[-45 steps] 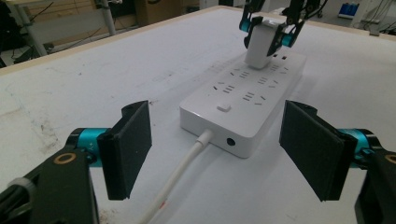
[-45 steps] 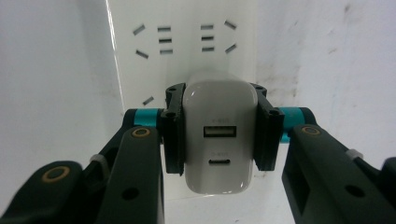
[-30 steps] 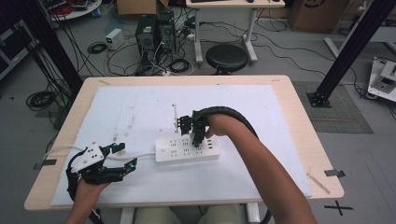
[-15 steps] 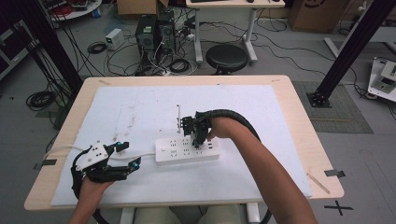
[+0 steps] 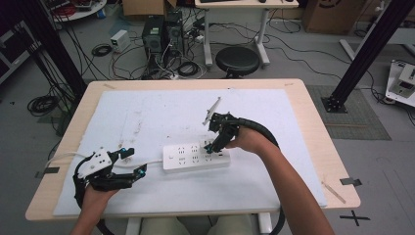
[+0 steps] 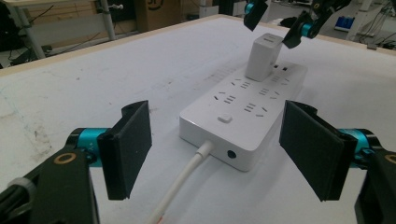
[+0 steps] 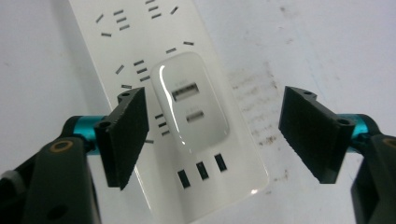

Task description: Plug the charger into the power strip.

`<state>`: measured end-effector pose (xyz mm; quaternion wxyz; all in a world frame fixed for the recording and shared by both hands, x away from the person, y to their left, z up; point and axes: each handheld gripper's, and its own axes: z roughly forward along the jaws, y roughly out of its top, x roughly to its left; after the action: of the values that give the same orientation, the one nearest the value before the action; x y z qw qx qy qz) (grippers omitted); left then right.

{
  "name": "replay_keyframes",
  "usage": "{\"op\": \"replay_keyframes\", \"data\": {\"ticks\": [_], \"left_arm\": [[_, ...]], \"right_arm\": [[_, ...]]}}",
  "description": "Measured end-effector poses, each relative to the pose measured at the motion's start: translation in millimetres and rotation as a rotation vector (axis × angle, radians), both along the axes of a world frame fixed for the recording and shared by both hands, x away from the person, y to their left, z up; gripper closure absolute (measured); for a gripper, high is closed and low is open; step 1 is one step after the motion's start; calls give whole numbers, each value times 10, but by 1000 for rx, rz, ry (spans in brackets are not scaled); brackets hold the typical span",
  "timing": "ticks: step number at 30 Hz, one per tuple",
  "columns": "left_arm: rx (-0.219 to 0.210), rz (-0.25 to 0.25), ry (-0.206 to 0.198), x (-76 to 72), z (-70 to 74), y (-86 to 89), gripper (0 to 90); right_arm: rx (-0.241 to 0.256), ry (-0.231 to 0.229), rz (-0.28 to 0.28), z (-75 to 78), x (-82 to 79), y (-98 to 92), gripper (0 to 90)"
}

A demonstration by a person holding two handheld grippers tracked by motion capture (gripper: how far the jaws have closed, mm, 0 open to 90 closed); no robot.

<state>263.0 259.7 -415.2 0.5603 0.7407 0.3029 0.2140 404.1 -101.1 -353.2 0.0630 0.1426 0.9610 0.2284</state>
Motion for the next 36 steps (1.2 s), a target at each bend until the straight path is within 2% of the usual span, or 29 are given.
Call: {"op": "replay_keyframes", "data": {"ticks": [2,3,4,5,10,12,14,15,20,24,27,28,30,36], "left_arm": [[-1,2,0,2,4,4,252],[-1,2,0,2,4,4,252],[-11,5,2,3,5,6,252],[-12,6,0,4,7,6,252],[-11,3,3,9,4,-11,253],[-11,3,3,11,6,-20,252],[-11,3,3,11,7,-21,252],[-13,2,3,10,11,-24,253],[-17,5,1,11,14,-19,252],[-23,7,-1,19,16,-25,252],[-24,8,1,24,17,-27,253],[-24,8,1,24,17,-27,252],[-24,9,0,31,21,-29,252],[-30,12,-8,48,40,-24,252]], "right_arm": [[58,1,-22,20,-32,-130,216],[58,1,-22,20,-32,-130,216],[91,3,-39,30,-53,-200,216],[152,-1,-86,35,-89,-359,216],[270,-19,-187,39,-185,-671,216],[284,-32,-213,44,-234,-765,216],[290,-41,-215,44,-259,-807,216],[307,-63,-235,41,-319,-892,216],[375,-102,-297,-14,-486,-1140,216],[433,-123,-363,-70,-619,-1351,197],[465,-123,-406,-115,-691,-1485,173],[465,-123,-406,-115,-691,-1485,173],[481,-159,-436,-168,-768,-1578,161],[532,-212,-491,-273,-941,-1686,160]]}}
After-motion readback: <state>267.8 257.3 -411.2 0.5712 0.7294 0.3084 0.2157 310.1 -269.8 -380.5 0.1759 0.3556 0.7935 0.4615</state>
